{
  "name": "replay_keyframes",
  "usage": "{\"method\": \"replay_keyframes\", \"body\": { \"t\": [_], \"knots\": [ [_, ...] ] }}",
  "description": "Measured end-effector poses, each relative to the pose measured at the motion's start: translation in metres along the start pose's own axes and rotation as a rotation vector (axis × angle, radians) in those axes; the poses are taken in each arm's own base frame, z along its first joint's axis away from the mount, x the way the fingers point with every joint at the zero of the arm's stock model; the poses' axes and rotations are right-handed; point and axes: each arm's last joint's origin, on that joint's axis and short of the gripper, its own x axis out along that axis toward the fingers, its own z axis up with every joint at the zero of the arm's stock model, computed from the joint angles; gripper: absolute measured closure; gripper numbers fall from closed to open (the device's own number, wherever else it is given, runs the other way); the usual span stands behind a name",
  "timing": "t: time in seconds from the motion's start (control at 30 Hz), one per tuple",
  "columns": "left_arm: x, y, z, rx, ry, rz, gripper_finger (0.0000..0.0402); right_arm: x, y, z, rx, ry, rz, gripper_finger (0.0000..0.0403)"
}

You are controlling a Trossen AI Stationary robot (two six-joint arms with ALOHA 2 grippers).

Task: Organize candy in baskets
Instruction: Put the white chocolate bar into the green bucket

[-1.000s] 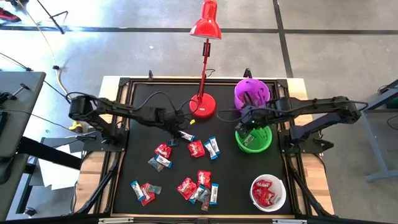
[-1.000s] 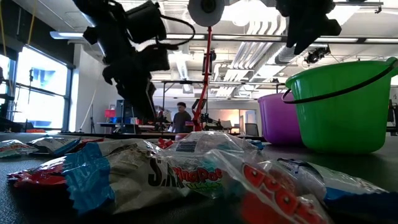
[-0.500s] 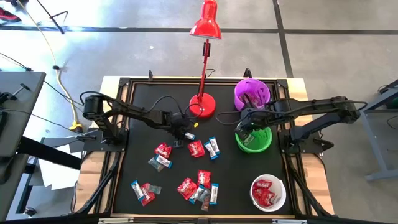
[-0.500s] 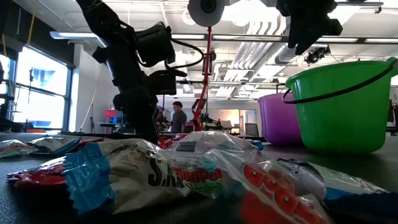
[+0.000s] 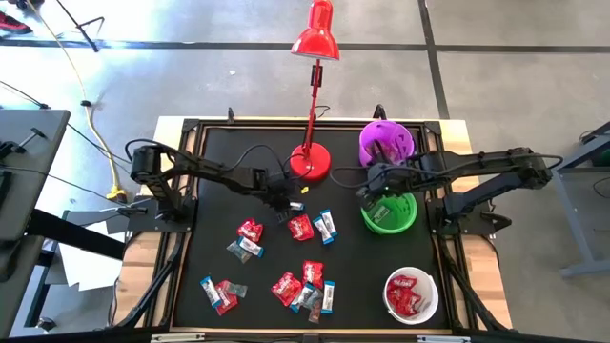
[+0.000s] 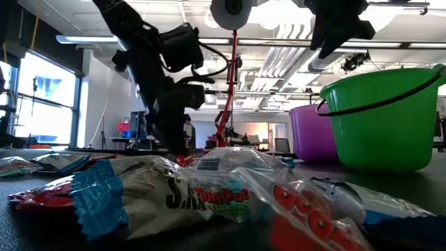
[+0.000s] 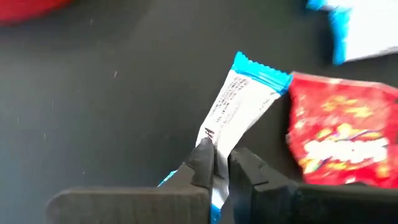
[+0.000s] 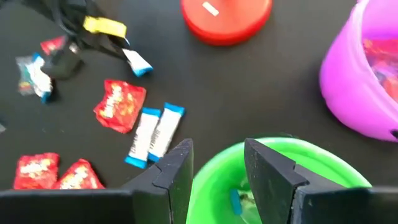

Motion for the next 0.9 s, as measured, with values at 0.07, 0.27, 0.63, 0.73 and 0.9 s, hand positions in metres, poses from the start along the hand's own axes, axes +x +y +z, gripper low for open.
{"method": "replay_keyframes", "body": {
  "t": [0.07, 0.27, 0.63, 0.73, 0.9],
  "knots": [
    [-0.008, -0.003, 0.013, -0.003, -0.032, -0.008, 0.0390, 0.000, 0.001, 0.001, 0.002, -0.011, 0.015, 0.0265],
    [-0.042, -0.007, 0.052, 0.010, -0.136, -0.011, 0.0396, 0.000, 0.000, 0.000, -0.107, 0.003, 0.003, 0.0265],
    [-0.125, -0.003, 0.111, 0.098, -0.473, 0.140, 0.0396, 0.004, -0.018, 0.026, -0.118, -0.249, -0.237, 0.0265],
    [-0.140, 0.005, 0.125, 0.059, -0.555, 0.213, 0.0396, 0.006, -0.024, 0.039, -0.083, -0.302, -0.250, 0.0265],
    [-0.164, 0.022, 0.147, -0.024, -0.734, 0.239, 0.0396, 0.008, -0.033, 0.063, -0.094, -0.399, -0.245, 0.0265]
  ]
}}
